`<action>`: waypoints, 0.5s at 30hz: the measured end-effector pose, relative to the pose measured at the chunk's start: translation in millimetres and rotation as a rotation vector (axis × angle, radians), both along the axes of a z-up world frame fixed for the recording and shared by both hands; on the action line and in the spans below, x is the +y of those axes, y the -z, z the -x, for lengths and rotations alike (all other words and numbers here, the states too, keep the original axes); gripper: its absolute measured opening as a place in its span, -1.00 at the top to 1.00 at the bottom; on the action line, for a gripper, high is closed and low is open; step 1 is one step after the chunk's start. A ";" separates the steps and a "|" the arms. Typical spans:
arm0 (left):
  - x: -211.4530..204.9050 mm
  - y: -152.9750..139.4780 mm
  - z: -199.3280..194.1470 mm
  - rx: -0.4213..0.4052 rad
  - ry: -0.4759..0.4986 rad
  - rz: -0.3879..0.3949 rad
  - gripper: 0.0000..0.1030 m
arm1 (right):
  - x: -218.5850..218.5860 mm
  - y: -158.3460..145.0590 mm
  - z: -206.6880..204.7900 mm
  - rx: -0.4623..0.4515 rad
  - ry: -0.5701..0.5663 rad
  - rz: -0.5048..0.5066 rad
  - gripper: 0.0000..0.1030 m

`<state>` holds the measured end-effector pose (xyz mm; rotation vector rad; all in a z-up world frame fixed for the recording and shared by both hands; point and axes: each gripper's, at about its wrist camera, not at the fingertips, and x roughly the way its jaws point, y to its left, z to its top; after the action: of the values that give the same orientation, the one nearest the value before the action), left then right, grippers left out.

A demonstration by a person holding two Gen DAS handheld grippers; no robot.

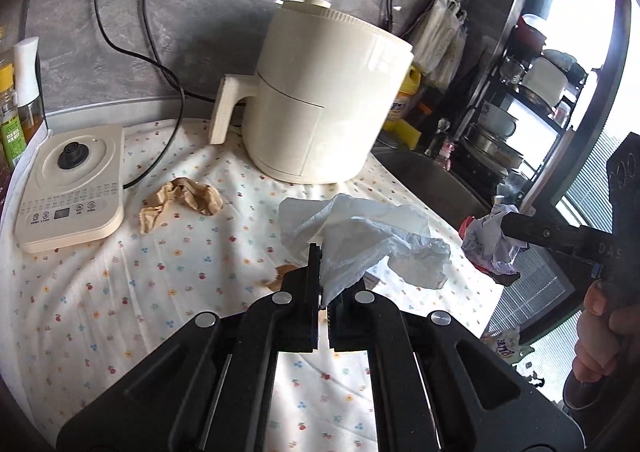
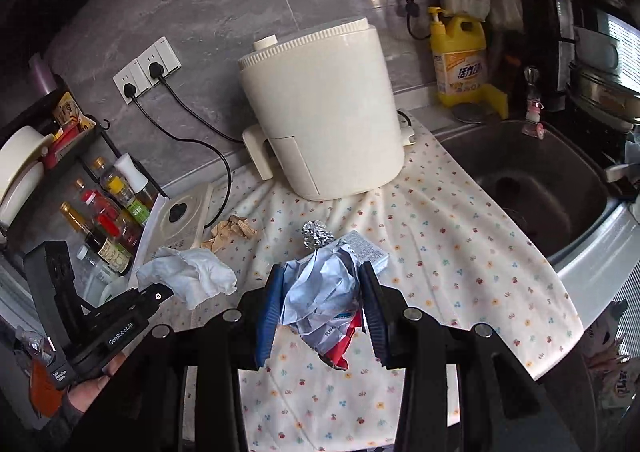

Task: Collect trash
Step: 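Carry both items down to the white bin and open both tools over it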

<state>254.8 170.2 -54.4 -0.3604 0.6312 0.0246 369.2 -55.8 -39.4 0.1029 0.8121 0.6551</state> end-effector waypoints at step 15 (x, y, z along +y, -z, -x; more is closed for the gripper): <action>-151.8 8.5 -19.0 0.036 0.235 0.002 0.93 | -168.6 25.8 33.8 0.067 0.198 0.001 0.24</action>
<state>273.8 18.4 -62.8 -0.2862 0.7059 -0.1940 335.5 -224.4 -65.1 0.2022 0.8548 0.4663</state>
